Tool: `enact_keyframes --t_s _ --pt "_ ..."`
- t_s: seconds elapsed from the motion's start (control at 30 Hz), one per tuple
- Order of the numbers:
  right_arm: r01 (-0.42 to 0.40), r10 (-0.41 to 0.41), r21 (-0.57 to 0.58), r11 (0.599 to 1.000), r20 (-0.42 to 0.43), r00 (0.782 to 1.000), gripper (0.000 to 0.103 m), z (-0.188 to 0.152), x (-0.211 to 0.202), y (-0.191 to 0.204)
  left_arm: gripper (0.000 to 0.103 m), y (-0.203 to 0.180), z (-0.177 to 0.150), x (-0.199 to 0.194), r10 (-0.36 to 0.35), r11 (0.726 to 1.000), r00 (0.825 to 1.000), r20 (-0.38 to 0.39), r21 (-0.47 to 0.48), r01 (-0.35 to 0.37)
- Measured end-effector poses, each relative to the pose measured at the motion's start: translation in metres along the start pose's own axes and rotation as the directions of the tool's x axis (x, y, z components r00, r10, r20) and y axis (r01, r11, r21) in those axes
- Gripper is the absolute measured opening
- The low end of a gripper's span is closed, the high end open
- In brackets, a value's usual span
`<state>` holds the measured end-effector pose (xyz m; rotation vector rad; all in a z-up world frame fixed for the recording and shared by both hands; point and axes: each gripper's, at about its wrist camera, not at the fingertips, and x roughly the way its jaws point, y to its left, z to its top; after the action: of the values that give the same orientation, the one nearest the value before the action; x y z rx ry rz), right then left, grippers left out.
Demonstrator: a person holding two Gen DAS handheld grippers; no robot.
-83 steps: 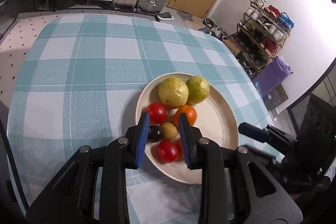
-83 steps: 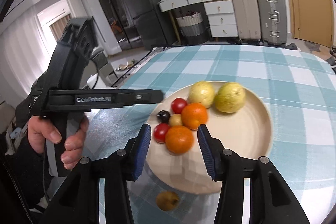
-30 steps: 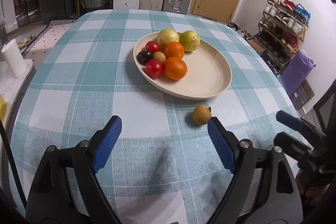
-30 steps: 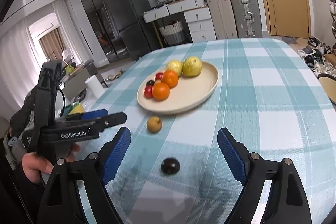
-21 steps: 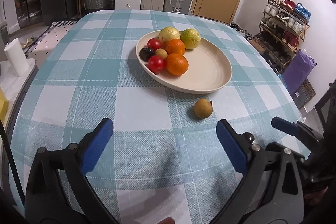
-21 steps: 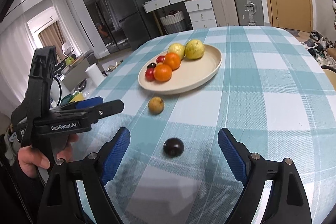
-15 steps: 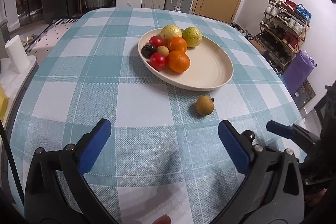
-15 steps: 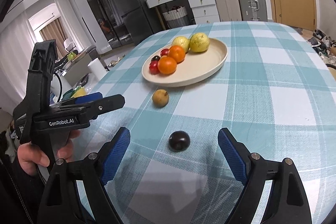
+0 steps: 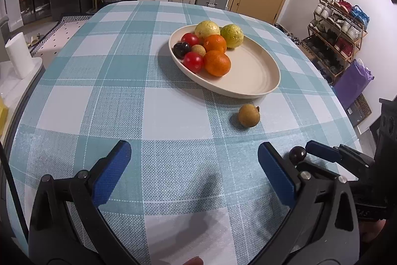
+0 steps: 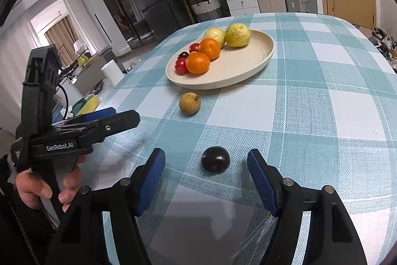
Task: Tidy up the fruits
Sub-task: 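Grasp the remaining dark plum with the right tool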
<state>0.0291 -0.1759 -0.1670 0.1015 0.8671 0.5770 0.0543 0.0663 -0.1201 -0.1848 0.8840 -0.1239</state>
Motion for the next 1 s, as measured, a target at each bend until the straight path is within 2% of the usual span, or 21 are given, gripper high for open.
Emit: enact_keyframes --t_s 0.13,0.33,0.57,1.0 --pt "0.010 -0.010 -0.013 1.000 -0.011 1.000 0.055 0.000 0.003 0.002 0.102 0.001 -0.001 0.002 -0.002 1.000 1.000 -0.007 -0.002 0.002" --pt "0.010 -0.011 -0.022 1.000 -0.023 1.000 0.045 -0.001 0.006 0.004 0.102 0.002 -0.002 0.004 -0.003 1.000 1.000 -0.019 -0.009 0.003" --pt "0.025 -0.025 -0.006 1.000 -0.028 0.999 0.026 -0.002 0.006 -0.002 0.101 0.000 0.000 0.010 -0.012 1.000 0.999 -0.031 -0.006 0.012" --pt "-0.011 0.011 0.016 1.000 -0.010 1.000 0.025 -0.001 0.001 -0.008 0.101 -0.010 0.009 0.019 -0.022 1.000 0.999 -0.039 0.012 0.023"
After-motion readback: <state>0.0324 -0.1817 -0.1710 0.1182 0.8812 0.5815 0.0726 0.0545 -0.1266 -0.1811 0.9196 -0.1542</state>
